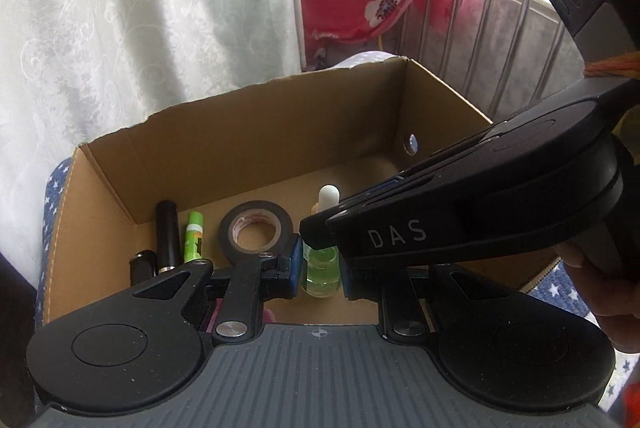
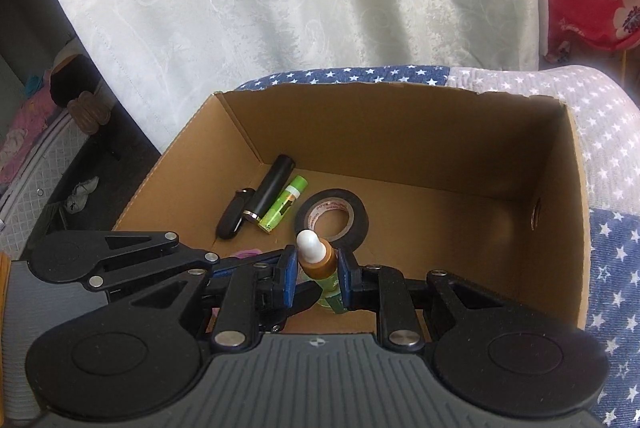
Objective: Organize rigid objects
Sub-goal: 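Lower the green dropper bottle into the box and open the right gripper, then grasp the white plug charger with the right gripper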
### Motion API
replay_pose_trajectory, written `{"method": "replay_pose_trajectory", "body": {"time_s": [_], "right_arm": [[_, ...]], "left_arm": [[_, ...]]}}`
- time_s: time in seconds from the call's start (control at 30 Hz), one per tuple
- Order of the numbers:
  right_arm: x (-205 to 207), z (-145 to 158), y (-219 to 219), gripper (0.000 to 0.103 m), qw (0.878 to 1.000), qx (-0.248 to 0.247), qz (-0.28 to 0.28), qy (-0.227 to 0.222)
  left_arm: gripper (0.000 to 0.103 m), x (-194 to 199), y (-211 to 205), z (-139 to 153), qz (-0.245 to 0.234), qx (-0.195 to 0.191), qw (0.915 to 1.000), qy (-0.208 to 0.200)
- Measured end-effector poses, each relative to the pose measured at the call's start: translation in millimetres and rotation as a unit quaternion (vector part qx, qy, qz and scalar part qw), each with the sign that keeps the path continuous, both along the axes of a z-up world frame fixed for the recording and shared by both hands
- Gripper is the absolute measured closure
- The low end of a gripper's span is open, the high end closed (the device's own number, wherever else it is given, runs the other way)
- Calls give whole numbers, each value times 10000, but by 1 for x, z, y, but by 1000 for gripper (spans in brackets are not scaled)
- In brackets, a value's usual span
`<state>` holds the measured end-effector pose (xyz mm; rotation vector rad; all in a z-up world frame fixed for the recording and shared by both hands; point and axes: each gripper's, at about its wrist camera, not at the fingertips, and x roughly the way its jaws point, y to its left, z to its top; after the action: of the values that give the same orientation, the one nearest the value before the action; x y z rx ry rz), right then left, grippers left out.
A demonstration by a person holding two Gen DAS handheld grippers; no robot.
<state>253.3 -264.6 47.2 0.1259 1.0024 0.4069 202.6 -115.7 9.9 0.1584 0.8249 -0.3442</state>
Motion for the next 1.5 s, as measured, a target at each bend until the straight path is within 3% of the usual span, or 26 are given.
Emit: {"method": "replay_pose_trajectory", "body": {"time_s": [0.13,0.3,0.5,0.77,1.0,1.23,1.5], "right_arm": [[3,-5,2,80,9999,-29,55,87],[9,-3,3,78,9996,29,113,250],[2,2,-4,78,9990,294,-34,331],[-40,43,-23,77,9957,859,-299,-187],[-118,69,-40,77,9863,1263,-594,-877],[-174,40,-35,77,9807,1438,-815,-1049],[-167,-13,-15,77,9797,1638,-974,-615]], "left_arm": [[82,-3,-4,-1,-68,202,9997,-88],[80,-9,4,-2,-55,143,9999,-35],[65,-17,4,8,-90,95,9995,-290],[57,-58,21,33,-150,-207,9968,-752],[51,-119,36,39,-510,-454,9903,-1208],[51,-165,33,11,-738,-221,9881,-1328],[52,-163,12,-27,-568,199,9917,-1136]]}}
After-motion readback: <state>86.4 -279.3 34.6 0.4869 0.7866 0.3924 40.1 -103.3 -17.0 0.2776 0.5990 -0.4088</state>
